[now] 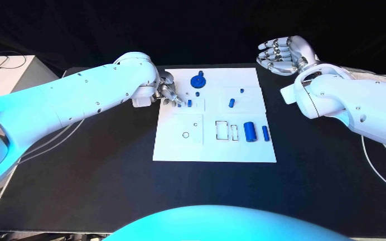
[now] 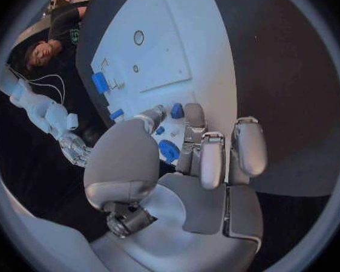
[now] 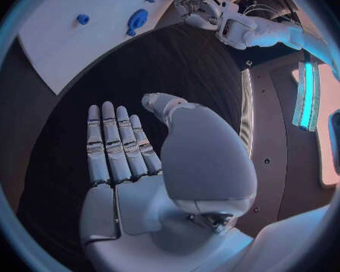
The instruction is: Assemble the parts on the task board
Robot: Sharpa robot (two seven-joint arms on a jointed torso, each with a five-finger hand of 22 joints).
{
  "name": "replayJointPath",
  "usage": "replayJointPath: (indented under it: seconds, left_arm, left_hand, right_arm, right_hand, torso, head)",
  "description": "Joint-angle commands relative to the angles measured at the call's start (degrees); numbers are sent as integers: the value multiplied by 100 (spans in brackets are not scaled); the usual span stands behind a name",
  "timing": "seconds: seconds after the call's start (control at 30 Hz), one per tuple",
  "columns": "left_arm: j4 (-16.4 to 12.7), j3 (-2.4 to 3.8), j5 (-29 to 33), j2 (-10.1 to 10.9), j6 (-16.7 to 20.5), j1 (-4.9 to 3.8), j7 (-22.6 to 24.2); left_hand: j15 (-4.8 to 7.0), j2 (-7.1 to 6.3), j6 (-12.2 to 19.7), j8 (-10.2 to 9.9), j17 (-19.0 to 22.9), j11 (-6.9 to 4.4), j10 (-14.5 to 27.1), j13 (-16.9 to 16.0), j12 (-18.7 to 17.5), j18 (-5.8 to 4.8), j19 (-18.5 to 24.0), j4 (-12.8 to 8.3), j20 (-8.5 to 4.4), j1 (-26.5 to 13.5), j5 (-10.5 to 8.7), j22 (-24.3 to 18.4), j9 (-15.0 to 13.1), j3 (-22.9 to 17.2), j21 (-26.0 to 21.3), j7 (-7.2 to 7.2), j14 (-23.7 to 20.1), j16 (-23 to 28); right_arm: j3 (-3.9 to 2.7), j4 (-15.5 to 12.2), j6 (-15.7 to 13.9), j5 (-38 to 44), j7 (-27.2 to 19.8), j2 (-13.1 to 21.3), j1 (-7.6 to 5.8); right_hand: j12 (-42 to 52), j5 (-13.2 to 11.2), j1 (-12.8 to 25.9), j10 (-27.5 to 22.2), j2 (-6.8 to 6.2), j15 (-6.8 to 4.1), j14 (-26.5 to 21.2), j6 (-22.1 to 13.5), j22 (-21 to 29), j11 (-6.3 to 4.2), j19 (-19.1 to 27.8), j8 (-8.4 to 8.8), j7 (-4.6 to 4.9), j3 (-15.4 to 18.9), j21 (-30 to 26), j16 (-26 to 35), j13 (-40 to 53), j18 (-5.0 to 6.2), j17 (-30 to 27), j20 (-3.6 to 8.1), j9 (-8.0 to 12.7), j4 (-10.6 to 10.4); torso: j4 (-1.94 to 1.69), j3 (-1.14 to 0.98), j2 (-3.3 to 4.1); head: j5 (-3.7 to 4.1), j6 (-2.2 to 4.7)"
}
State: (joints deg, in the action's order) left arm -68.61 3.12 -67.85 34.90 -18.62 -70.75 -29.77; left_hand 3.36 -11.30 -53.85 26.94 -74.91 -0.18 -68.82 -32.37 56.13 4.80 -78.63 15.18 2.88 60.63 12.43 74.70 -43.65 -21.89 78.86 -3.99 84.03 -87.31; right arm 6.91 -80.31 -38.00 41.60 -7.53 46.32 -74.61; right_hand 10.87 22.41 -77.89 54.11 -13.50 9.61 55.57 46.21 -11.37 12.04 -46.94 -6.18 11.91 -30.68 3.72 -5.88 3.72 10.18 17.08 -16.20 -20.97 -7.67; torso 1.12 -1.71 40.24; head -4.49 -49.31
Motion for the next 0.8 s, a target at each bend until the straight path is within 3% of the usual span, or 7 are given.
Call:
replayJointPath:
  seconds: [0.03,0.27,0.43,0.53,0.63,0.7,0.8]
  left_arm:
    - [-97,55,65,45,191,3,20]
    - [-282,365,942,205,416,45,129]
    - [-347,564,1052,286,966,79,659]
    - [-345,602,879,268,1339,98,1214]
    - [-333,601,618,219,1630,126,1700]
    - [-317,568,419,176,1829,145,2010]
    - [-272,493,97,108,2143,173,2399]
  left_hand:
    - [7,-9,-2,42,-1052,6,-7,4,30,-78,-39,50,-6,58,-23,-10,-12,23,1,-9,448,23]
    - [-91,-4,393,-3,-759,125,369,266,-178,8,247,144,56,246,-11,-369,3,246,-294,-141,321,223]
    - [-279,188,854,14,397,328,968,346,-385,317,1326,115,231,578,61,-1734,92,429,-1508,-348,-338,1105]
    - [-268,411,966,73,531,309,1094,392,-412,348,1360,-187,245,1453,124,-1863,157,-60,-1652,-349,-399,1187]
    - [-358,192,1127,25,1812,408,1524,597,-722,562,2251,-399,308,1870,85,-2978,334,-655,-2747,-444,-1292,2283]
    - [-430,42,1200,-11,2743,486,1766,823,-1028,554,2485,-575,369,2052,53,-3146,479,-943,-3065,-498,-2133,3236]
    - [-487,-54,1264,-120,3019,529,1902,1160,-1428,558,2645,-775,430,2129,21,-3243,738,-1078,-3274,-547,-2375,3571]
  right_arm:
    - [-2,-12,68,27,-47,2,6]
    - [-2,-16,68,27,-47,13,11]
    - [-2,-18,62,19,-73,25,12]
    - [-2,-17,56,10,-122,30,13]
    - [-2,-9,59,-2,-177,24,14]
    - [-2,-3,60,-9,-208,18,16]
    - [-2,11,62,-21,-246,9,18]
  right_hand:
    - [-32,37,54,-42,6,11,-22,-45,5,-8,49,27,349,45,-22,25,-7,20,-5,-3,9,-3]
    - [-32,37,54,-42,6,11,-22,-45,5,-8,49,27,349,45,-22,25,-7,20,-5,-3,9,-3]
    - [-32,37,54,-42,6,11,-22,-45,6,-8,49,27,349,46,-22,25,-6,20,-6,-3,9,-2]
    - [-11,48,22,-6,36,4,-5,0,59,-25,50,14,325,39,-14,33,0,24,-40,-5,10,25]
    - [21,50,-1,66,53,-11,18,65,110,-59,33,-10,282,23,-7,38,2,31,-74,1,9,53]
    - [36,49,-14,114,61,-28,53,109,141,-84,4,-26,251,5,0,31,1,37,-94,8,8,71]
    - [43,49,-32,162,67,-46,100,155,174,-108,-39,-42,223,-23,7,20,-3,41,-114,19,9,96]
  torso:
    - [1,-1,-2]
    - [5,-2,6]
    - [-8,-2,-5]
    - [-20,-1,-7]
    - [-18,1,-11]
    - [-9,-1,-11]
    - [-5,-2,-11]
  head:
    - [3,6]
    - [19,32]
    - [28,52]
    - [32,75]
    - [24,97]
    - [18,132]
    - [36,177]
